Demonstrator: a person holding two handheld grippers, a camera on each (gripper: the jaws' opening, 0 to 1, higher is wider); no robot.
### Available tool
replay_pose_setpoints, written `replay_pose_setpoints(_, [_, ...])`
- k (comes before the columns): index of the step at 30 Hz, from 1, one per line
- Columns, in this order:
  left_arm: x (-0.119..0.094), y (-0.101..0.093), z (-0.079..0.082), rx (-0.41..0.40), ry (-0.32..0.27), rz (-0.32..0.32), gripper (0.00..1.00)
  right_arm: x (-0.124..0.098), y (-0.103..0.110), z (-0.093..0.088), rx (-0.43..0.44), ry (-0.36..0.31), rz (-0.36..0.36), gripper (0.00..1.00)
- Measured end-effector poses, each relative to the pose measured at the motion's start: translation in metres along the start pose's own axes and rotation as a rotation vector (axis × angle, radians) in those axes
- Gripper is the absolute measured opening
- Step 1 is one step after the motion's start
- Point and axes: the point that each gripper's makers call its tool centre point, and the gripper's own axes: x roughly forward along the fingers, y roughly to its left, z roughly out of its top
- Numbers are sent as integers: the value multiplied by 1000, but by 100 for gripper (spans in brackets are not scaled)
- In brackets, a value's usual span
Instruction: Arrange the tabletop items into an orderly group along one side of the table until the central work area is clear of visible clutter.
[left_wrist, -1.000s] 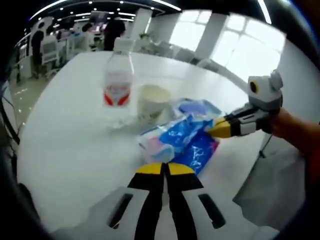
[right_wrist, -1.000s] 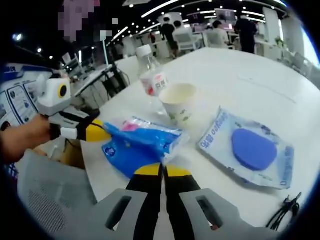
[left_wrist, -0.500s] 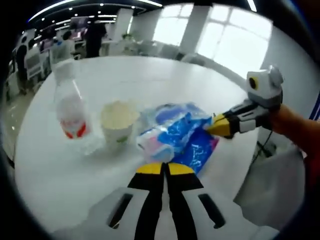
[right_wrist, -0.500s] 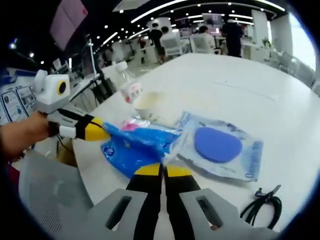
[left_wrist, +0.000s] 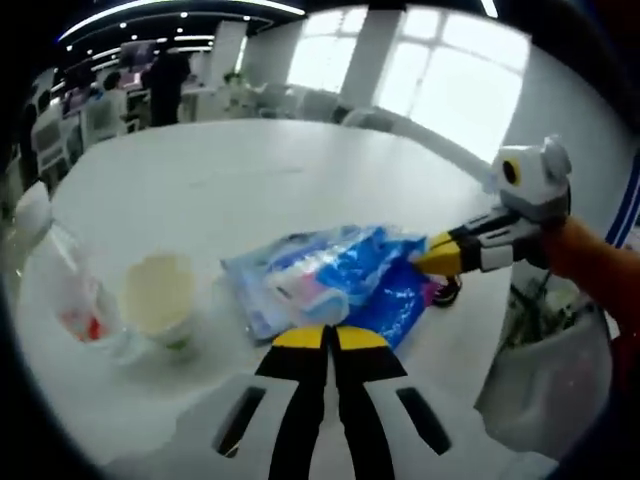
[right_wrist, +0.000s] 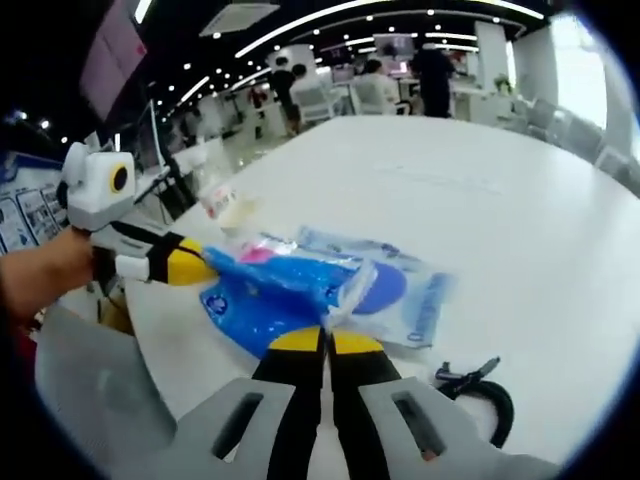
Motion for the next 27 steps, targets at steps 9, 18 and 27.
replay_pose_setpoints(9, [36, -27, 22, 9, -6, -33, 0, -23, -44, -3, 28, -24, -59, 2])
replay_pose_setpoints(18, [74, -53, 44, -27, -38, -77, 0, -45, -90, -4, 44, -53, -120, 2])
replay_pose_setpoints(27, [103, -80, 56, -10, -54, -98, 0, -59, -124, -13, 30, -60, -180, 2])
